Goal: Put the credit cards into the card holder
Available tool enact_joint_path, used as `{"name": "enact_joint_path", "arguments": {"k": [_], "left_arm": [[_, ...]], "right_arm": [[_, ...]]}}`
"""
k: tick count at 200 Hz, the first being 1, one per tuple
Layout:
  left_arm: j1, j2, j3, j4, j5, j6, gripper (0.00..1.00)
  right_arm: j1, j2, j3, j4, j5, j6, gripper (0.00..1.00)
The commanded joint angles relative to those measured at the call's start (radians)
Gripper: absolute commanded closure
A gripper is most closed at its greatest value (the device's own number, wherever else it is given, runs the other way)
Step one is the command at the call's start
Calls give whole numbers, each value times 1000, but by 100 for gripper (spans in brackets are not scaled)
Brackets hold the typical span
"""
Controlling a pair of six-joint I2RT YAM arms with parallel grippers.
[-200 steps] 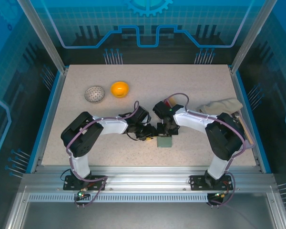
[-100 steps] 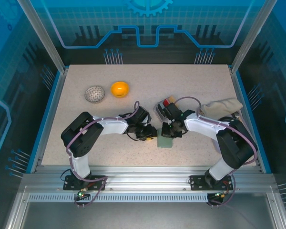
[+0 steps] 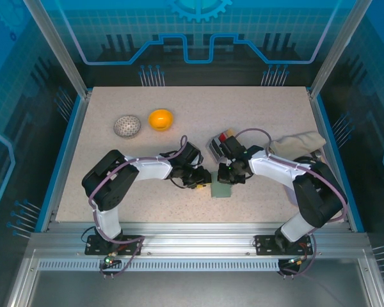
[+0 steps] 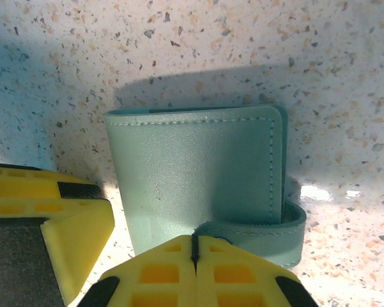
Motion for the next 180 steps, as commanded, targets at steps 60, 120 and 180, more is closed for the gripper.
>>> {"name": "enact_joint_path", "arguments": {"k": [60,120,180], "left_arm": [[-13,15,38,-37,18,18,67],[-13,11,38,-42,14,19,68],[-13,11,49,-60,8,24,68]], "right_arm": [[-16,62,-31,13,-6,13,100],[-32,73,-123,57,-5,32,100],[-37,9,-40,28,-53,1,100]]}}
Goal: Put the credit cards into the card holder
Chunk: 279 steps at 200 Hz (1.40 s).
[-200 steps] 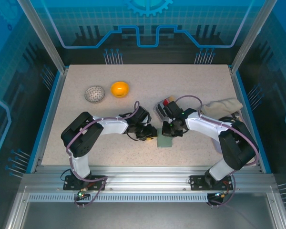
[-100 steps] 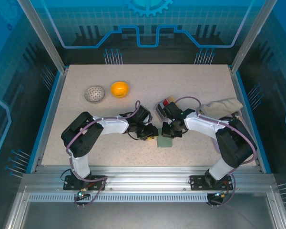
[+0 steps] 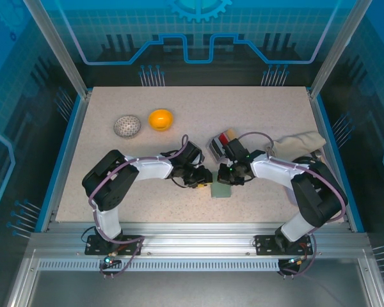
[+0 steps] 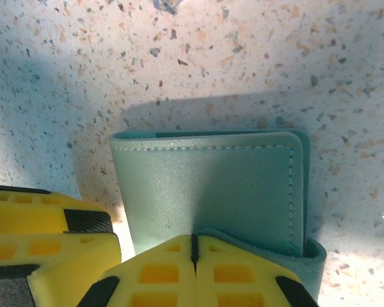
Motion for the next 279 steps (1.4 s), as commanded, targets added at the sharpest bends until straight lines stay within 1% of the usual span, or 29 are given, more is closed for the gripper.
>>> {"name": "enact_joint_path", "arguments": {"k": [1,20,56,118,137,150,155,195,226,249,279], "left_arm": [[-5,10,31,-42,8,21,68],[-7,9,32,-40,7,18,68],[-6,14,32,-38,7,18,68],[-7,16,37,-42,11,19,68],[-8,13,34,-42,8,19,68],[-8,12,33,-42,7,18,68],[-9,12,32,-41,5,18,68],[-9,9,32,-44,6,18,68],[-10,9,32,-46,6,21,68],[-9,10,32,-48,5,20,68],[-8,11,34,-51,5,23,68]], "right_arm": [[-8,9,51,-128,3,-25,100],[-8,-19,82,-155,9,-32,100],[-6,-31,59,-148,-13,-30,100],[-3,10,38,-123,-12,-17,100],[-2,28,42,-144,9,-14,100],[-2,34,38,-128,12,-9,100],[-2,38,10,-124,13,-7,100],[-8,47,-20,-134,37,1,100],[-8,19,-55,-129,42,12,100],[-8,-20,-91,-97,16,24,100],[-8,-55,-41,-112,-13,2,100]]}}
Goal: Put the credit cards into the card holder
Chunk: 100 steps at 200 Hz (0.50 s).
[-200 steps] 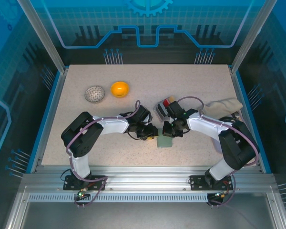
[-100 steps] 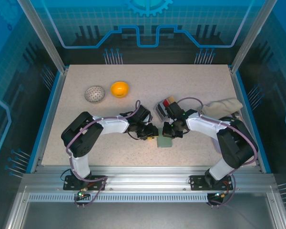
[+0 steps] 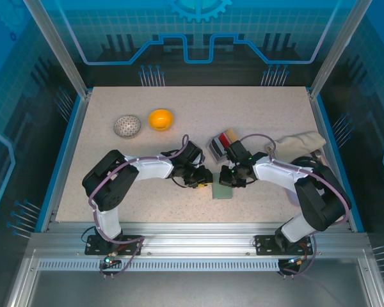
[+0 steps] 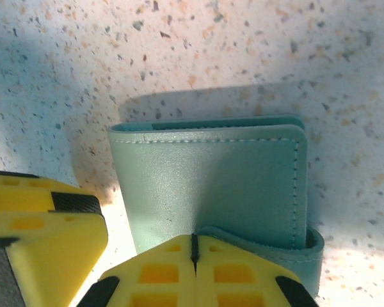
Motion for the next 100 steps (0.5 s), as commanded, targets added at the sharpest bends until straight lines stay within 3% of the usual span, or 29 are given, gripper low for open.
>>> {"name": "enact_joint_path", "arguments": {"k": [1,28,100], "left_arm": [[-5,10,22,-33,5,23,68],[-4,5,25,-38,2,22,68],[-7,10,34,-43,5,26,68]], "right_arm": [[-7,-11,5,-102,-6,-5,100],[-7,-30,69,-156,11,-27,100],[-2,-20,33,-145,9,-24,100]]}}
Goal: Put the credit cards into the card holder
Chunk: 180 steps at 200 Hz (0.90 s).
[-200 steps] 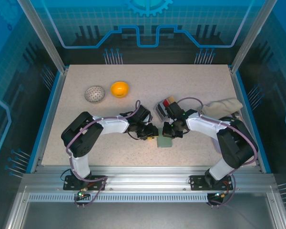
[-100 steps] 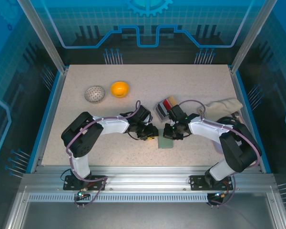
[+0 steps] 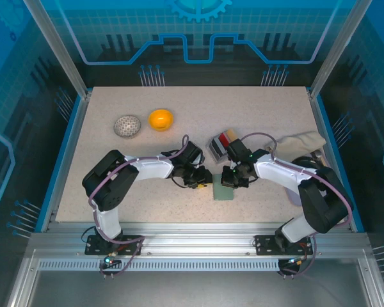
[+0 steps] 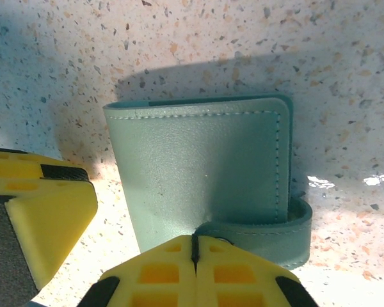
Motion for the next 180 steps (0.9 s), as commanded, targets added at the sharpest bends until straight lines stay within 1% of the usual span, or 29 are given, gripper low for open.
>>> {"name": "enact_joint_path", "arguments": {"k": [1,25,44,79,101,132,146,180], "left_arm": [[-6,10,32,-28,6,25,68],[-8,12,37,-30,5,25,68],[-9,14,38,-30,3,24,68],[-11,13,40,-34,3,25,68],[-10,18,46,-35,6,27,68],[-11,13,45,-37,4,29,68],[-12,14,43,-37,4,27,68],[-11,12,36,-35,1,26,68]], "right_arm": [[-2,0,-14,-18,5,-4,100],[-3,33,-12,3,4,-3,100],[-2,57,-6,-15,15,-1,100],[-12,54,-45,-3,34,4,100],[-25,78,-70,7,38,13,100],[-68,113,-132,60,10,25,100],[-93,135,-147,83,-22,22,100],[-122,204,-116,1,-5,-21,100]]}}
